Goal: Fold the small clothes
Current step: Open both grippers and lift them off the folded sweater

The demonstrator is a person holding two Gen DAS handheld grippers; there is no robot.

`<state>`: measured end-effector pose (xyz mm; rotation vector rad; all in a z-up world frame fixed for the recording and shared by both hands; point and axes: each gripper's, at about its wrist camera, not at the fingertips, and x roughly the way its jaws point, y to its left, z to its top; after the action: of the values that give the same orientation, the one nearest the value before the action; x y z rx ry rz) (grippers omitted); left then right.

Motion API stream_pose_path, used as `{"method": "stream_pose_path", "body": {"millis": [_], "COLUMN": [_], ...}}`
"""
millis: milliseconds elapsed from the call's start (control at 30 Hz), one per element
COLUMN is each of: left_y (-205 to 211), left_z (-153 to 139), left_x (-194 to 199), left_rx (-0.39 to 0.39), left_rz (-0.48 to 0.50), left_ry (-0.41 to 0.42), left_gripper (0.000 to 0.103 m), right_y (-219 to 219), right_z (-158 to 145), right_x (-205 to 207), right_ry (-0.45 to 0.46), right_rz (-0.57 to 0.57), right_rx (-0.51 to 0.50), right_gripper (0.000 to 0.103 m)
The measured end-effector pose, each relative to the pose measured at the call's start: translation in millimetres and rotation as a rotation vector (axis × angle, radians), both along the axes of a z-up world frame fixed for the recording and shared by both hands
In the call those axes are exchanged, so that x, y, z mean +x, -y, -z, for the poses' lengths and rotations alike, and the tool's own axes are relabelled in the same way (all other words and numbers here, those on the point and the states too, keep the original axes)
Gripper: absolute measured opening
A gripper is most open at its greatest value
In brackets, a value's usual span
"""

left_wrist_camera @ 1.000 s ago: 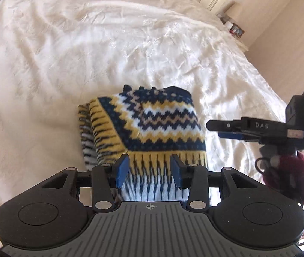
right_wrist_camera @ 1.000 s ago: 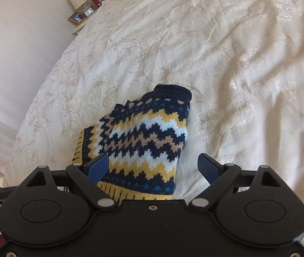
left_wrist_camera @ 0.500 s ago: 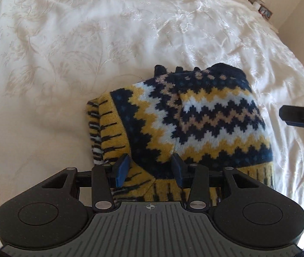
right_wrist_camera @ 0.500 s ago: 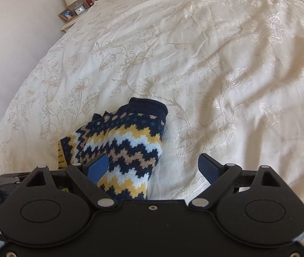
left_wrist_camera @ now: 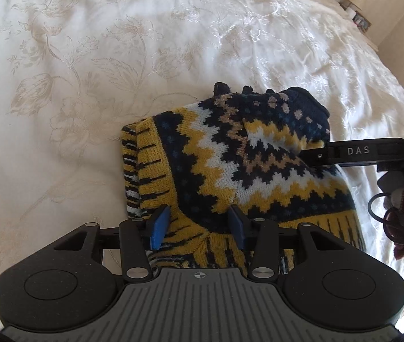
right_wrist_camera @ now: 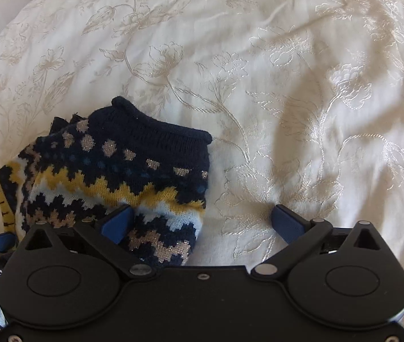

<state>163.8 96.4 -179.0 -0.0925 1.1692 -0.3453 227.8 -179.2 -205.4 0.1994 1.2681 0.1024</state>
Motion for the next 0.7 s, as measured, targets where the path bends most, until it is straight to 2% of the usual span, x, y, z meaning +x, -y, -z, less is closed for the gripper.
{"method": "stream_pose_path", "body": {"millis": [67, 133, 200, 367, 467, 567, 700], "left_y": [2, 5, 9, 22, 24, 25, 26], "left_z": [0, 0, 0, -10, -9, -5, -4], "left_x": [1, 2, 2, -10, -19, -23, -24], "left_rx": [0.005, 0.0, -0.004, 0.059, 0.074, 0.089, 0.11], "left_rz": [0.007, 0.025, 0.059, 0.101, 0.095, 0.091, 0.097], "left_ry": [-0.001, 0.0, -0.001, 0.054, 0.06, 0.06, 0.072], "left_gripper": [0.047, 0.054, 0.07, 0.072, 0.074, 0.075, 0.076], "right_y": [2, 7, 13, 17, 7, -5, -10], "right_z": [-6, -17, -29, -50, -43, -23, -18], "right_x": [-5, -13, -23, -58, -73, -77, -78], "right_ry": [0.025, 0.071, 0.097, 0.162, 0.124, 0.063, 0.066], "right_rz": [-0.005, -0.006, 0.006, 0.044, 0.001, -0.038, -0.034], "right_rx": [0.005, 0.021, 0.043, 0.097, 0.056, 0.019, -0.001], "right_gripper": [0.102, 0.102, 0.102, 0.102, 0.102, 0.102, 0.102]}}
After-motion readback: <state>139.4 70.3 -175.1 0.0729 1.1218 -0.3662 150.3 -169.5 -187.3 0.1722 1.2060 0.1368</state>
